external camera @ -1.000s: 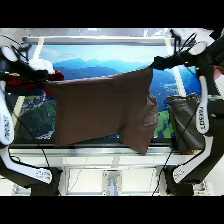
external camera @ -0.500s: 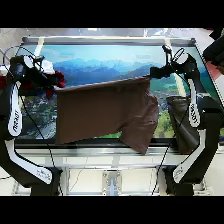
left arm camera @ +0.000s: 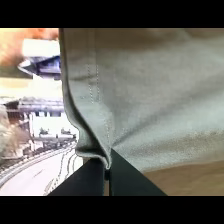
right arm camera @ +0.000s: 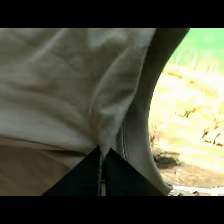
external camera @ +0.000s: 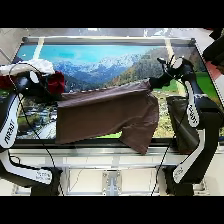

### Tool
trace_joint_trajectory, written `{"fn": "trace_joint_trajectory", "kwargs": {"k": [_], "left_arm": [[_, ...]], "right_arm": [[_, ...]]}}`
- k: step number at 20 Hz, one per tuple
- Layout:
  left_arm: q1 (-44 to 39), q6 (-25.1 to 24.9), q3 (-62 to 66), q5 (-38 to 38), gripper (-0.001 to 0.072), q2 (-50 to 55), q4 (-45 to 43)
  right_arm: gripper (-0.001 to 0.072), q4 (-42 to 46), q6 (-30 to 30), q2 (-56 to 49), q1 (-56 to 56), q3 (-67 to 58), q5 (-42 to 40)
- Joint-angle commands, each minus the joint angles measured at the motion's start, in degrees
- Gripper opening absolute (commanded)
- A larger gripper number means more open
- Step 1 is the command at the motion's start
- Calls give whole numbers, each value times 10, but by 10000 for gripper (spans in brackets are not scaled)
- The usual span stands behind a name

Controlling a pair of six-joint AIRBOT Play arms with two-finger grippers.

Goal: Fold the shirts.

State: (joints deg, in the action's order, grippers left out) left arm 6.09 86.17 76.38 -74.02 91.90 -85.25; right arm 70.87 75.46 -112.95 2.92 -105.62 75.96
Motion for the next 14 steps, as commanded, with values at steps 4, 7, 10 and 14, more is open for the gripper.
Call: {"fn": "trace_joint_trajectory", "kwargs": {"k": [4,7,10,14], "left_arm": [[0,0,-32,18,9,-7,4],[0,0,-31,23,319,-10,4],[0,0,-30,31,618,-59,9],[11,0,-65,32,617,-222,8]], "right_arm": [[14,8,-1,0,-8,62,-25],[118,-10,-1,11,-8,58,7],[320,4,-14,54,-6,1,95],[320,35,-28,164,33,-44,175]]}}
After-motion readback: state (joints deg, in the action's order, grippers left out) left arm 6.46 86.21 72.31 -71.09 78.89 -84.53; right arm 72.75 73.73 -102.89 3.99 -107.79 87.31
